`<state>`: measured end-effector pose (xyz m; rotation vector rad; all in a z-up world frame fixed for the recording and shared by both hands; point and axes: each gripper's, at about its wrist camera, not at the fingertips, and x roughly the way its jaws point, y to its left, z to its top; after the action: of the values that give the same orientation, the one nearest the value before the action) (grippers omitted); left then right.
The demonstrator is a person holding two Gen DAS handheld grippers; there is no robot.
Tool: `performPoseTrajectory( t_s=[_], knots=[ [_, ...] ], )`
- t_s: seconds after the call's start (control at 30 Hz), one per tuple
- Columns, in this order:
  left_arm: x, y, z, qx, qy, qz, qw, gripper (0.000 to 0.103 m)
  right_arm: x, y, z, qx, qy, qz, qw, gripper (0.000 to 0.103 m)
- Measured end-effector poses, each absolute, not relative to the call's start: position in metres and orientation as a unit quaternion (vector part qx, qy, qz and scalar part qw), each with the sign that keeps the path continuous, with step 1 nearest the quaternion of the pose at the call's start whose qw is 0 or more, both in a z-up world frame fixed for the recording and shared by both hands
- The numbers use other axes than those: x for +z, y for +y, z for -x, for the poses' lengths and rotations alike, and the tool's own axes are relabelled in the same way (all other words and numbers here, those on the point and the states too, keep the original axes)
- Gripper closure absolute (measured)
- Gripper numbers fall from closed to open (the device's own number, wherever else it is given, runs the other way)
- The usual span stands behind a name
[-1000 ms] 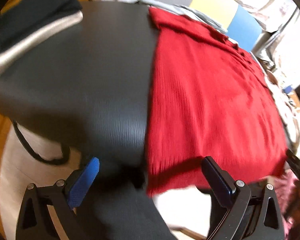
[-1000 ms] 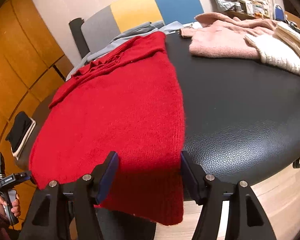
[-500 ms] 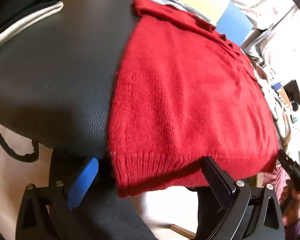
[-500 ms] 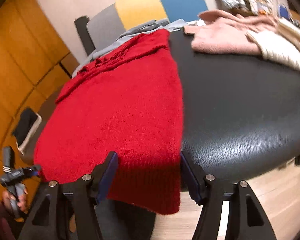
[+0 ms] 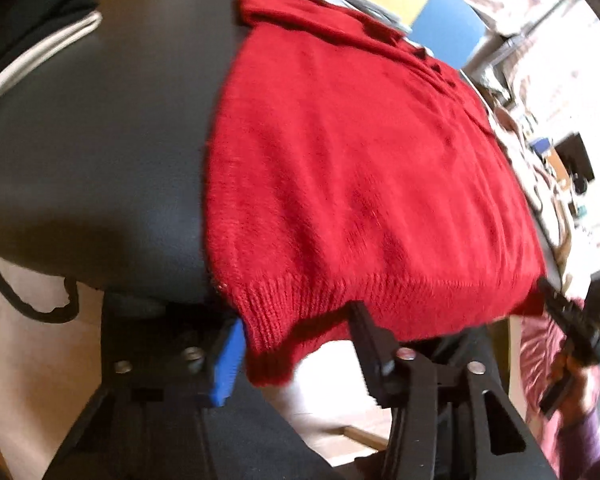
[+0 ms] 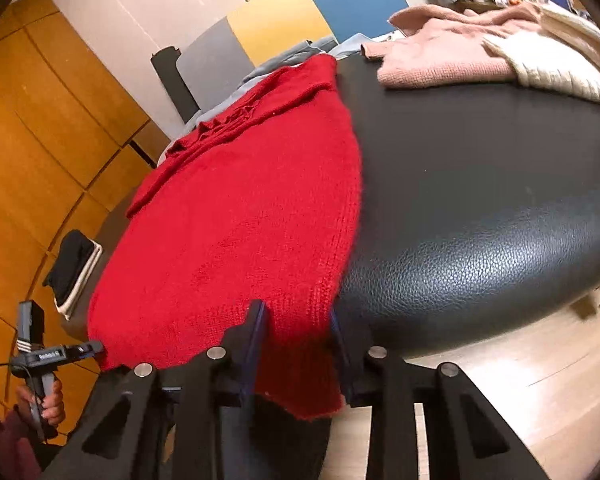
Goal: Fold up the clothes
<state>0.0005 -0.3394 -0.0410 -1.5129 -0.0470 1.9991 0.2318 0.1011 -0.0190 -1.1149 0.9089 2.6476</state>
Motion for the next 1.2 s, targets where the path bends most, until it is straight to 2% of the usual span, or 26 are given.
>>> performPoseTrajectory(
  t_s=[0.03, 0.07, 0.1, 0.37, 0.63, 0.9, 1.07, 1.2],
  knots=[
    [-0.041, -0.336, -0.002, 0.755, -0.017, 0.574, 0.317, 0.070, -0.020, 0.100, -0.230, 0.875, 0.299, 0.375, 0.063, 0.086],
    [-0.040, -0.334, -0.002, 0.754, -0.015, 0.573, 0.320, 0.081, -0.020, 0.099, -0.228, 0.874, 0.294, 0.382, 0.063, 0.090],
    [-0.039, -0.331, -0.003, 0.754, -0.015, 0.571, 0.324, 0.089, -0.021, 0.099, -0.227, 0.873, 0.291, 0.386, 0.065, 0.090],
    [-0.014, -0.345, 0.001, 0.767, -0.053, 0.535, 0.351, 0.091, -0.029, 0.120, -0.238, 0.838, 0.423, 0.344, 0.013, 0.093],
    [0.017, -0.382, -0.022, 0.771, -0.044, 0.504, 0.387, 0.091, -0.023, 0.102, -0.259, 0.810, 0.493, 0.310, -0.070, 0.093],
    [0.046, -0.429, -0.046, 0.759, -0.101, 0.504, 0.400, 0.091, -0.006, 0.083, -0.297, 0.757, 0.592, 0.232, -0.151, 0.093],
    [0.080, -0.428, -0.012, 0.764, -0.152, 0.478, 0.405, 0.091, 0.015, 0.109, -0.279, 0.743, 0.629, 0.154, -0.170, 0.095],
    [0.115, -0.403, 0.040, 0.778, -0.163, 0.445, 0.412, 0.091, 0.035, 0.137, -0.239, 0.739, 0.641, 0.101, -0.179, 0.095]
  ],
)
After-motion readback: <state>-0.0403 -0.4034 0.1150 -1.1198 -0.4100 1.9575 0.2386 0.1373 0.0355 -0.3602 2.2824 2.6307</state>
